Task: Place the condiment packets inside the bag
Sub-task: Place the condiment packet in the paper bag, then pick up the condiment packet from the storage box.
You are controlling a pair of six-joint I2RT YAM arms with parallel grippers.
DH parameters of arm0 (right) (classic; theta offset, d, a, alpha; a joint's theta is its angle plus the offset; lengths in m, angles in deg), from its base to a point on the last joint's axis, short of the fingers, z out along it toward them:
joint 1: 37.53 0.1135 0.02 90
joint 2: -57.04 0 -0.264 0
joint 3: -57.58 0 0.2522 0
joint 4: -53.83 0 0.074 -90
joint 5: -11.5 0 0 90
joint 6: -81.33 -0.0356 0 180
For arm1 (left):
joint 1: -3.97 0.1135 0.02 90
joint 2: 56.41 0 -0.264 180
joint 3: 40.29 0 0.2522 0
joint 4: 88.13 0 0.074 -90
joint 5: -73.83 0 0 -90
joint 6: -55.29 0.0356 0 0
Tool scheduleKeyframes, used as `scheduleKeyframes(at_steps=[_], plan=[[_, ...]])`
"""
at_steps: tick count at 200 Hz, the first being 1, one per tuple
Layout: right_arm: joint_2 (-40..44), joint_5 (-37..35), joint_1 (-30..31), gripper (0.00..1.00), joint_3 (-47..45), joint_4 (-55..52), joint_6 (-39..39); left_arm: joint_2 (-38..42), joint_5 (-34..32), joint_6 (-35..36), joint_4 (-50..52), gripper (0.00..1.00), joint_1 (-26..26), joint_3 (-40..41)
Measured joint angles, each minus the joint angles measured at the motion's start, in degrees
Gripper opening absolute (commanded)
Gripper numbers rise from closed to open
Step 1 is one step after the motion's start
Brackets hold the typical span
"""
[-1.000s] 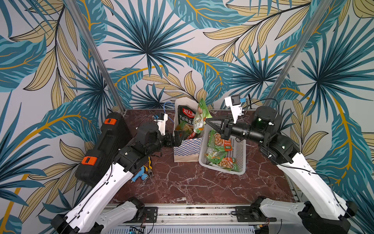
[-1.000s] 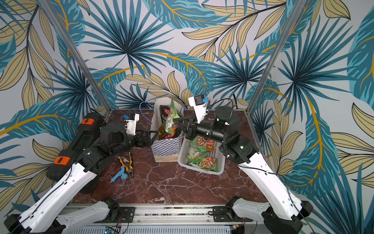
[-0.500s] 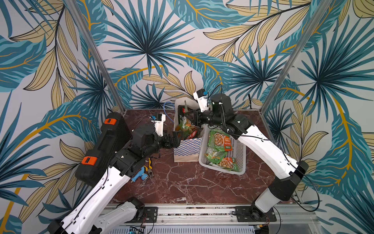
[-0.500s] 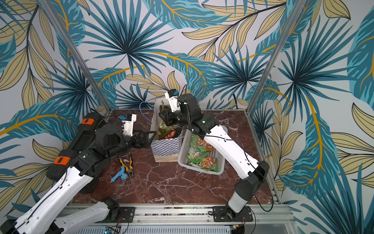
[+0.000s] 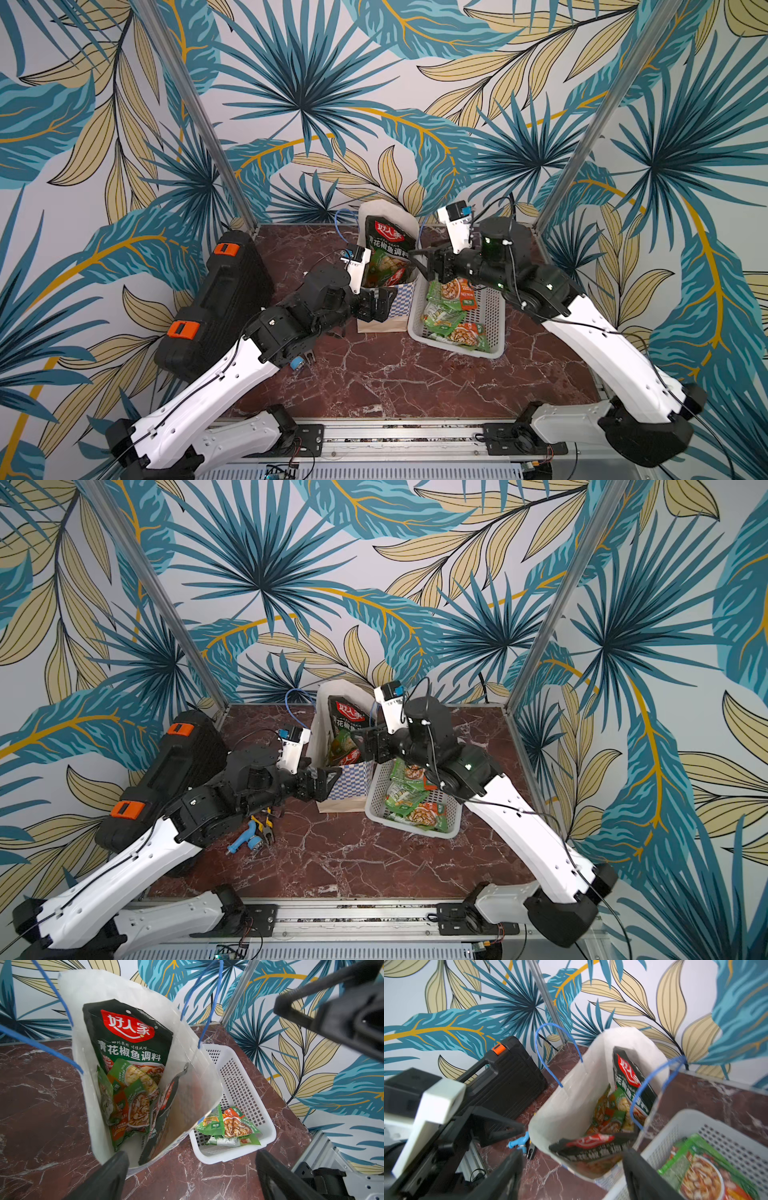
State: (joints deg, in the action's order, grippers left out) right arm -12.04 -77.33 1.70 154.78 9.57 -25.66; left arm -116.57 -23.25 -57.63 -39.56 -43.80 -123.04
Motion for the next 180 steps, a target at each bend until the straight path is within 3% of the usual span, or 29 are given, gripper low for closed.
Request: scheduleKeyframes(at_steps=[19, 61, 85, 121, 180], plan=[[6.78, -4.83, -0.02, 0.99, -8.13, 0.44, -0.33, -1.20, -3.23, 1.11, 1.18, 1.00, -3.98, -2.25], [18.05, -18.69, -1.31, 0.99, -23.63, -1.51, -3.72, -7.76, -8.83, 3.52, 2.32, 1.00, -11.78, -9.33], [22.88, -26.25, -4.02, 1.00, -29.24, -4.39, -7.58, -14.36, -10.12, 4.42, 3.28, 0.94, -15.02, -13.33], [29.79, -33.86, -7.23, 1.00, -35.19, -9.01, -13.73, -24.63, -8.39, 3.56, 3.65, 0.88, -17.51, -17.33], [36.02, -42.86, -7.48, 0.99, -36.94, -16.37, -20.57, -38.38, -5.03, -7.72, 1.73, 0.70, -17.88, -19.56]])
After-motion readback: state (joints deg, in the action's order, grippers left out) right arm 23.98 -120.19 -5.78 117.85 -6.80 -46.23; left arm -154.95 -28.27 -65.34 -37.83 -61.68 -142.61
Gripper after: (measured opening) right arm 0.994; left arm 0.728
